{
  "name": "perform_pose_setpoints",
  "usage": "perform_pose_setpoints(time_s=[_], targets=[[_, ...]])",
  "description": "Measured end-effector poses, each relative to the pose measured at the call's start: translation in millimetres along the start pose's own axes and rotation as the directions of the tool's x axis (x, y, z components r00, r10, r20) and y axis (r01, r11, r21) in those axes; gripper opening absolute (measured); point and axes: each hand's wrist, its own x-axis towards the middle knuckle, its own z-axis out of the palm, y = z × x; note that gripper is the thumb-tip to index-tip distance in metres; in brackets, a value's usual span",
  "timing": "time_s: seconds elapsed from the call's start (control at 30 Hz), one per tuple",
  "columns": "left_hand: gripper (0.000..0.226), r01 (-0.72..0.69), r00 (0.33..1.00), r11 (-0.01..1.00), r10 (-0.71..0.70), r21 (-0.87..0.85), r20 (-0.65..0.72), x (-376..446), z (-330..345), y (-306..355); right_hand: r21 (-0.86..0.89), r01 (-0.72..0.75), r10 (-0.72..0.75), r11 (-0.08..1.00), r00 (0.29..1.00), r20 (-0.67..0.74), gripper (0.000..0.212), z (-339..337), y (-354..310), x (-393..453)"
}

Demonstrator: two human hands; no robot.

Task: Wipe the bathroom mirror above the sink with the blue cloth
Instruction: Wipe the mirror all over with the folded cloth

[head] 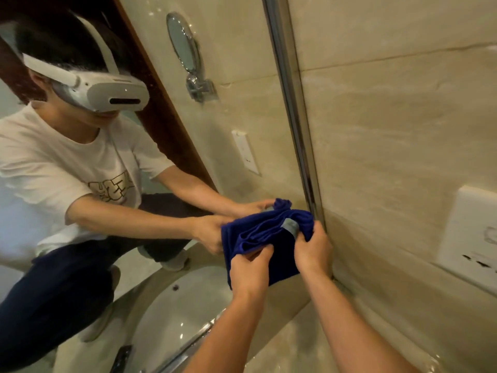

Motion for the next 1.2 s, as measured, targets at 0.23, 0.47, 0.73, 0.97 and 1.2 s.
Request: perform_pose_setpoints(time_s=[0.23,0.47,0.73,0.97,1.2], targets=[[0.009,0.103,0.986,0.994,-0.096,-0.048,0.134,22,40,-21,-0.166,0.051,-0.058,0.985,0.998,-0.039,0.029,-2,25,41],[0.048,0.188,0.981,0.981,-0.19,-0.048,-0.027,32,72,-43,-0.093,-0.032,0.026,0.995,0.998,-0.065,0.035,16,45,49],[0.039,0.246,0.963,0.969,-0.247,-0.024,-0.111,37,85,-60,-0.023,-0.327,0.325,0.945,0.943,-0.068,0.053,17,36,45],[0.029,0.284,0.935,0.953,-0.3,-0.108,-0.187,57,95,-79,0.346,-0.565,0.555,0.749,0.82,0.139,0.064,24,51,57],[0.039,0.54,0.831,0.806,-0.556,-0.242,0.003,43,113,-80,0.276,-0.478,0.46,0.834,0.878,0.13,0.047,25,49,69]])
